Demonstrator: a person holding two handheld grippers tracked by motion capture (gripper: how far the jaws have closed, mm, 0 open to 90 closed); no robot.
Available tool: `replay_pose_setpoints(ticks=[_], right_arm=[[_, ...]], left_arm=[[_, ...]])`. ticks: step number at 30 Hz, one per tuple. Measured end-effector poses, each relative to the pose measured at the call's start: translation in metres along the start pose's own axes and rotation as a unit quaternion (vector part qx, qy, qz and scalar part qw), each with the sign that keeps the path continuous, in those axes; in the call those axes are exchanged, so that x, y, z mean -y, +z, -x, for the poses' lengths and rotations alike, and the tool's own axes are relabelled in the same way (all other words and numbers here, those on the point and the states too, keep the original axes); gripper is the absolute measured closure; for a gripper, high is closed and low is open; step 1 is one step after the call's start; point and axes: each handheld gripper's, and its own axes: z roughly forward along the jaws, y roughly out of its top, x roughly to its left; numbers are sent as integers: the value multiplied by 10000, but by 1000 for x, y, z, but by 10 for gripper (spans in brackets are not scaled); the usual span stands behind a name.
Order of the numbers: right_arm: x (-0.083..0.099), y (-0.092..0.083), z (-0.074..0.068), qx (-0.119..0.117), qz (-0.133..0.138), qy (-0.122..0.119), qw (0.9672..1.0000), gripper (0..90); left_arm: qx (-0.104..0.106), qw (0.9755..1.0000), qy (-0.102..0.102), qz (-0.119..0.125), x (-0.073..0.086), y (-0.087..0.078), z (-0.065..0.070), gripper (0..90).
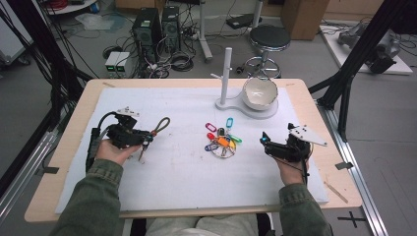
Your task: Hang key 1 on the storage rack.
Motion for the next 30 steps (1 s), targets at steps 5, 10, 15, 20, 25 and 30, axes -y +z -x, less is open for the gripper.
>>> replay_pose_setpoints(ticks=[5,10,15,20,25,30], right_arm=[[0,0,0,1,-9,18,10000,7],[0,0,1,11,21,17,10000,7],[0,-1,1,12,23,27,10000,6],[0,-1,1,13,9,35,10000,6],[0,-1,1,3,29,41,10000,7],[0,-2,1,15,25,71,10000,7]], left_arm=[[-22,9998,-155,76,-12,-4,-4,736],[-113,9992,-357,164,-24,-7,-8,736],[-121,9963,-747,417,-35,-10,-11,736],[-220,9957,-771,466,-48,-10,-7,736],[-210,9962,-717,457,-64,-9,-2,736],[-192,9961,-701,504,-78,-7,0,736]])
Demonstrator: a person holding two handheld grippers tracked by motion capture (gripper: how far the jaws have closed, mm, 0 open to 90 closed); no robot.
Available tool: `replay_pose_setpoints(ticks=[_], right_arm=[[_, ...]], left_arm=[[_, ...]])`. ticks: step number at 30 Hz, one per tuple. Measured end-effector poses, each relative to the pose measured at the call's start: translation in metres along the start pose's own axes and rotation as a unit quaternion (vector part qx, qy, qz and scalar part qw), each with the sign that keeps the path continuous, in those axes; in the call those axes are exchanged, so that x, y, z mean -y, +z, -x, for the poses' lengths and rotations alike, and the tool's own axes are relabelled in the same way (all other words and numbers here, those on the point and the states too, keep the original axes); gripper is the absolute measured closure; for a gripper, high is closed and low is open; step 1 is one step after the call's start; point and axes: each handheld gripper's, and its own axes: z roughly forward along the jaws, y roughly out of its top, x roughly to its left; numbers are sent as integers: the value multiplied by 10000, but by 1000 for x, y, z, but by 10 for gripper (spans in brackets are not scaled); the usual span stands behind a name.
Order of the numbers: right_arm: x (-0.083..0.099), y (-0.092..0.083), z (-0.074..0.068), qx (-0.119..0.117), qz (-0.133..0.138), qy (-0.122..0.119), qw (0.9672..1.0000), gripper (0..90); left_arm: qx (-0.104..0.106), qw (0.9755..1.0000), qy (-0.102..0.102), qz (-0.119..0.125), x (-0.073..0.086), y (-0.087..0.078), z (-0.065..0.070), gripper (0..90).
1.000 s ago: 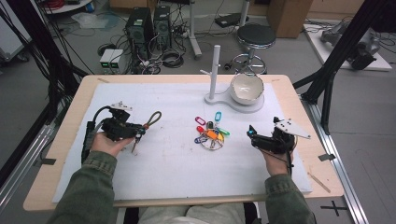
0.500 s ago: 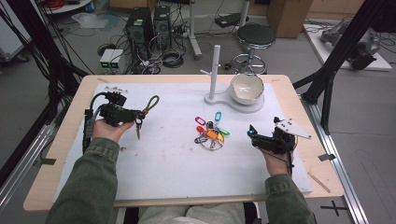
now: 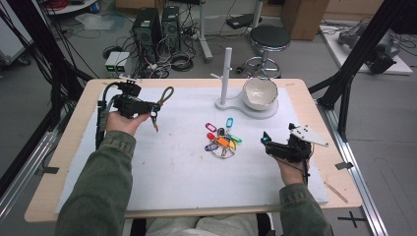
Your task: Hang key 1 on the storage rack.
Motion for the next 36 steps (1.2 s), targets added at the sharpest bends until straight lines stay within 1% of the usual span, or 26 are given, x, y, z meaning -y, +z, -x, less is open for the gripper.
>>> replay_pose_setpoints(ticks=[1,4,5,7,8,11,13,14,15,16,17,19,20,22,24,25,26,27,28,30,34,36], right_arm=[[0,0,0,0,0,0,10000,7],[0,0,0,2,9,-4,10000,6],[0,-1,0,3,14,4,10000,7],[0,-1,1,15,18,12,10000,7],[0,-2,1,14,19,17,10000,7],[0,-1,1,7,33,0,10000,7],[0,-1,1,18,38,-8,10000,7],[0,-1,1,11,27,9,10000,7],[0,-1,1,7,29,7,10000,7],[0,-1,1,12,42,-14,10000,6],[0,-1,1,6,37,-7,10000,6],[0,-1,1,-29,35,32,10000,7],[0,-2,1,-29,28,70,10000,7],[0,-3,2,-18,64,37,10000,7],[0,-2,2,-29,59,45,10000,7],[0,-2,2,-29,59,45,10000,7],[0,-2,1,-39,45,62,10000,7],[1,-1,2,-42,33,7,10000,7],[1,0,1,-42,10,47,10000,7],[1,1,1,-38,26,10,10000,7],[1,1,1,-51,20,10,10000,7],[1,1,1,-53,14,21,10000,7]], left_arm=[[39,10000,-36,29,-2,1,0,736],[19,10000,-38,47,-9,3,3,736],[62,10000,-54,15,-11,5,3,736],[-4,10000,3,-26,-15,7,5,735],[13,10000,2,-44,-17,7,6,735],[4,10000,-16,9,-25,8,7,735],[17,10000,-67,51,-31,8,9,735],[28,10000,-38,54,-34,8,10,735],[97,9999,-10,83,-36,8,11,735],[177,9997,-61,156,-39,8,13,734],[200,9996,-52,201,-41,8,14,734],[283,9993,-117,219,-45,10,16,734],[281,9993,-134,228,-47,12,17,735],[258,9994,-128,212,-52,14,19,735],[307,9990,-197,272,-56,16,20,735],[322,9988,-199,297,-58,16,21,735],[322,9987,-217,316,-59,17,22,734],[322,9987,-230,322,-61,18,23,734],[324,9987,-236,312,-62,18,24,734],[305,9988,-223,304,-64,21,26,734],[379,9981,-348,347,-66,29,27,734],[414,9979,-355,338,-67,33,28,734]])
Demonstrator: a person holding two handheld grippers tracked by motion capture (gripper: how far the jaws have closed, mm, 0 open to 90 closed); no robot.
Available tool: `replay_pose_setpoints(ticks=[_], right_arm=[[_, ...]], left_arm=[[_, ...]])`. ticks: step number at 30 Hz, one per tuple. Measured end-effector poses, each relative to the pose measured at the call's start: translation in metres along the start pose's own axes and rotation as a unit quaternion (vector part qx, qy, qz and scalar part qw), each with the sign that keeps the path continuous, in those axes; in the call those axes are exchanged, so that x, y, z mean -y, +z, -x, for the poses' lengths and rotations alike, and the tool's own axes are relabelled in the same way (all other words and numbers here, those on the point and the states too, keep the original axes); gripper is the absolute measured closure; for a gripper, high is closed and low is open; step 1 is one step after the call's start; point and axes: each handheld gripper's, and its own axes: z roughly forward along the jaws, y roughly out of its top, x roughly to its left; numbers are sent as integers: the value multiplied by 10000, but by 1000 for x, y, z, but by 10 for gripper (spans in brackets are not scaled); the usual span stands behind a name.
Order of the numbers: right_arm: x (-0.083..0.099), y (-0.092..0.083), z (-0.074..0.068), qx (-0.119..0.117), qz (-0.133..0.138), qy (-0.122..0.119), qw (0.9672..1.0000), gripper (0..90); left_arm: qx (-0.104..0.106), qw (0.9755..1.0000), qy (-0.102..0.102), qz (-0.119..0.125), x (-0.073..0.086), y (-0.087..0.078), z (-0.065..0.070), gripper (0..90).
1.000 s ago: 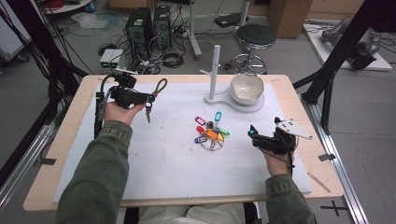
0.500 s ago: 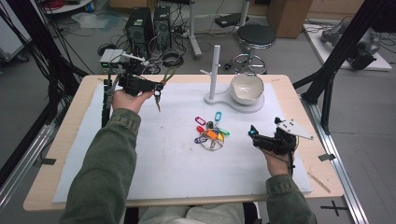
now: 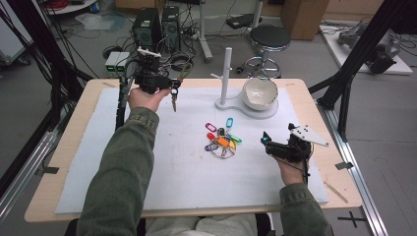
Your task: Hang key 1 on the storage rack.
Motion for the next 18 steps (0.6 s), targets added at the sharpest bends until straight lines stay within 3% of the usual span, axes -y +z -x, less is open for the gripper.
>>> replay_pose_setpoints(ticks=[10,14,18], right_arm=[[0,1,-1,-26,-19,-9,10000,7],[0,1,0,-56,-16,16,10000,7],[0,0,0,-72,-9,31,10000,7]], left_arm=[[104,9999,-79,-19,-4,22,7,735],[330,9994,-103,-64,-5,33,13,735],[249,9996,-120,-110,-4,41,13,736]])
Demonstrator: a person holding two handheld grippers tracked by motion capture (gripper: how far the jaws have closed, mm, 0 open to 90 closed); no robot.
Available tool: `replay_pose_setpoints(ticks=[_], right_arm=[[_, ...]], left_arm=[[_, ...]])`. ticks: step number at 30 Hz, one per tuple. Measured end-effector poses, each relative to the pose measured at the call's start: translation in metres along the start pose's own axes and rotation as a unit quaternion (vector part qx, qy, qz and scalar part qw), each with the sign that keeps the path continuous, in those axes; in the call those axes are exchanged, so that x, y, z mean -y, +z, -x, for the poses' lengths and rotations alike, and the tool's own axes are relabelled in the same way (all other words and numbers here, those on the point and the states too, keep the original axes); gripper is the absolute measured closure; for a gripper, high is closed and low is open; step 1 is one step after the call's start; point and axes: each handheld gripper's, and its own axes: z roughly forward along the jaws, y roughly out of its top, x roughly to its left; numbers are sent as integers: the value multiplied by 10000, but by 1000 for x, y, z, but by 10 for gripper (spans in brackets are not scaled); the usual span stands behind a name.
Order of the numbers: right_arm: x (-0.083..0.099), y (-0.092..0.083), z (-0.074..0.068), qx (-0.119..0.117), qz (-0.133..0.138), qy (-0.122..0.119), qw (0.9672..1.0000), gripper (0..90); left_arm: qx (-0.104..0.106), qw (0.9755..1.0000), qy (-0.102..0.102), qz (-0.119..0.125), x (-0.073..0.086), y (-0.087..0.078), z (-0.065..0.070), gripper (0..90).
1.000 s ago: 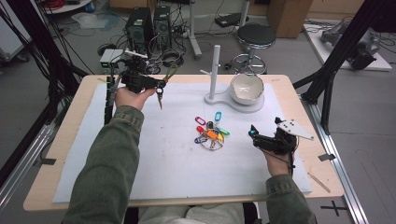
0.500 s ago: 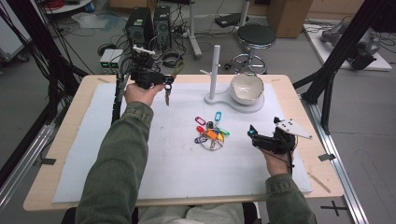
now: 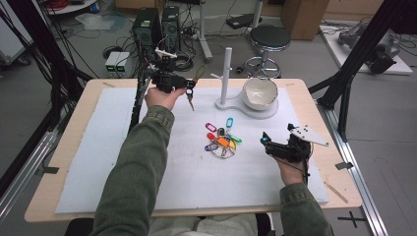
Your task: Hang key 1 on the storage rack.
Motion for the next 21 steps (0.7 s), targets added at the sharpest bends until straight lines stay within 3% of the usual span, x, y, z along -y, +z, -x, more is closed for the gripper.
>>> replay_pose_setpoints(ticks=[10,15,21], right_arm=[[0,2,-3,-43,-23,-39,10000,7],[0,2,-2,-37,-21,-32,10000,7],[1,0,0,11,-30,-34,10000,7]], left_arm=[[-37,10000,-46,-6,2,13,-2,735],[78,9999,-97,-3,3,21,-1,735],[12,9999,-82,-56,5,34,-1,736]])
